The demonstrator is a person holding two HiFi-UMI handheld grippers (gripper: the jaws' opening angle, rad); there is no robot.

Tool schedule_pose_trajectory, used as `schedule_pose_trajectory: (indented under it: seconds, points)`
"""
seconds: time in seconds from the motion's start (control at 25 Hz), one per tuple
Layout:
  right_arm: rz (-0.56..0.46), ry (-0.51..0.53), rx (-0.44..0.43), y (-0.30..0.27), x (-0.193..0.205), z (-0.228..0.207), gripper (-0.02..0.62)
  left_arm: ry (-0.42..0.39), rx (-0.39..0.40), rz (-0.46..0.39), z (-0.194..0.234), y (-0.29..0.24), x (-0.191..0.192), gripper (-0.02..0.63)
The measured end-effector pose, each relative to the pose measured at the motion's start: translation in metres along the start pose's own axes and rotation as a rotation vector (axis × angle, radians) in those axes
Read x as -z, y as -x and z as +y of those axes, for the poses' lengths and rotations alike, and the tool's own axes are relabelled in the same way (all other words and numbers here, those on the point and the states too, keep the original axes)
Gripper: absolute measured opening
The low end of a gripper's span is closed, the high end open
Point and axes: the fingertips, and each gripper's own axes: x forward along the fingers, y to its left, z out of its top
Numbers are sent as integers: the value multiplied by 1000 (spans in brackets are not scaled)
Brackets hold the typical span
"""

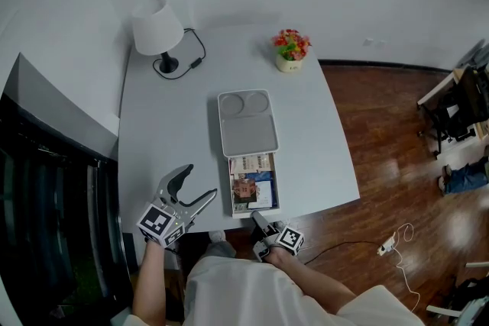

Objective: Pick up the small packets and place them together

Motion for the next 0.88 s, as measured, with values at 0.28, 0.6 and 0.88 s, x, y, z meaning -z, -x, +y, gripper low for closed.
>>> schedule_pose_trajectory:
  seconds: [0.28,0.6,0.88]
  points:
    - [109,183,53,14,-4,8,222,-1,-8,2,0,5,1,357]
    - [112,496,79,46,-35,45,223,-4,-26,-15,2,7,-5,357]
    - [56,769,32,56,-75,100,224,-10,-52,-36,3,5,-15,357]
